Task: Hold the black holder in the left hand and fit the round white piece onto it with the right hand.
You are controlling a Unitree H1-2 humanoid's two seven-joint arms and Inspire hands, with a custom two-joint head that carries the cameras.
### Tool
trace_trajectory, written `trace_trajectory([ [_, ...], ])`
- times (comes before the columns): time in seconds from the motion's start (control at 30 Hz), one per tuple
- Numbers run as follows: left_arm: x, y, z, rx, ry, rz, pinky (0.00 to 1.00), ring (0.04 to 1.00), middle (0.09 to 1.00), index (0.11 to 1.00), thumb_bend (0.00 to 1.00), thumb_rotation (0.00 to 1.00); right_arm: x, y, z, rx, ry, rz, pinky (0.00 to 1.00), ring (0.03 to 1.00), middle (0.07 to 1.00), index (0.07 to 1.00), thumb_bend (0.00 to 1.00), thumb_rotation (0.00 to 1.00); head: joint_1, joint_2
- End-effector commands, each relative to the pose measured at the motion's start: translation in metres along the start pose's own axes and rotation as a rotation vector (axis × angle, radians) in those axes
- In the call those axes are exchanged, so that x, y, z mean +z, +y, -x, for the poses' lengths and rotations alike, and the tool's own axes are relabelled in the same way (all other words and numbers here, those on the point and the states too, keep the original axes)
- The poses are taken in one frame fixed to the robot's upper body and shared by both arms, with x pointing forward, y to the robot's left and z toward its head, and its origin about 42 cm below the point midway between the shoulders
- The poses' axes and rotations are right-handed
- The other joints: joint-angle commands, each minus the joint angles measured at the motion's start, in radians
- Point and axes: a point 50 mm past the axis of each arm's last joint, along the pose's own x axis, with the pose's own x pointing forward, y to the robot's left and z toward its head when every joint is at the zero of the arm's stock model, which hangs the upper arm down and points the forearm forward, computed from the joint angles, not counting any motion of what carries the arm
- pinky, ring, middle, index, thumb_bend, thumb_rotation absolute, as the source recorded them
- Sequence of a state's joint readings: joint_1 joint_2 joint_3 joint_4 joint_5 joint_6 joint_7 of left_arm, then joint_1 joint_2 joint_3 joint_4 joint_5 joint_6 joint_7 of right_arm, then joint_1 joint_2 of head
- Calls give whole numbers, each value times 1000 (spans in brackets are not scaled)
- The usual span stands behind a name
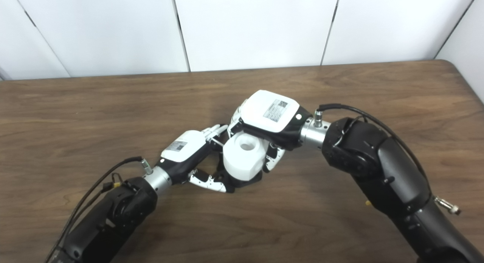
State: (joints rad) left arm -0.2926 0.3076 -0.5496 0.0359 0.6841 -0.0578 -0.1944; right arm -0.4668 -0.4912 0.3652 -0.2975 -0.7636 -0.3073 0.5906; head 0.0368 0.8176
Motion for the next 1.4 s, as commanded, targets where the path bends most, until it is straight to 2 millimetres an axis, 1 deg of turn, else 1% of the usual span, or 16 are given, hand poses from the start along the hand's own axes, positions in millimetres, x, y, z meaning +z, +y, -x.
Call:
trace_trajectory([
  [0.0, -4, -32, 11, -164, 36, -20, 958, 1000, 989, 487, 523, 68, -1, -25, 0, -48, -41, 56, 744, 741, 671, 481, 525, 136, 2, 1],
  [0.17, -3, -33, 11, -159, 37, -12, 958, 1000, 985, 487, 524, 68, -2, -25, 0, -26, -55, 72, 741, 742, 677, 481, 526, 137, 3, 2],
  [0.5, -1, -32, 11, -164, 39, -12, 965, 1000, 984, 487, 524, 69, 3, -17, -7, -29, -56, 34, 760, 746, 682, 481, 525, 136, 7, 9],
  [0.8, 1, -32, 11, -161, 40, -3, 954, 1000, 978, 487, 524, 69, 9, -3, -20, -60, -38, -11, 761, 750, 686, 481, 525, 135, 9, 10],
  [0.97, 2, -32, 12, -165, 41, -3, 971, 1000, 979, 487, 523, 69, 13, 4, -23, -60, -28, -24, 757, 754, 689, 481, 523, 135, 16, 14],
  [1.13, 2, -31, 14, -165, 42, -3, 963, 1000, 981, 487, 524, 68, 13, 6, -24, -48, -27, -17, 761, 751, 688, 481, 523, 135, 19, 19],
  [1.37, 1, -29, 17, -170, 47, 3, 970, 1000, 983, 486, 524, 69, 7, 7, -19, -18, -36, 11, 729, 736, 682, 481, 524, 134, 6, 24],
])
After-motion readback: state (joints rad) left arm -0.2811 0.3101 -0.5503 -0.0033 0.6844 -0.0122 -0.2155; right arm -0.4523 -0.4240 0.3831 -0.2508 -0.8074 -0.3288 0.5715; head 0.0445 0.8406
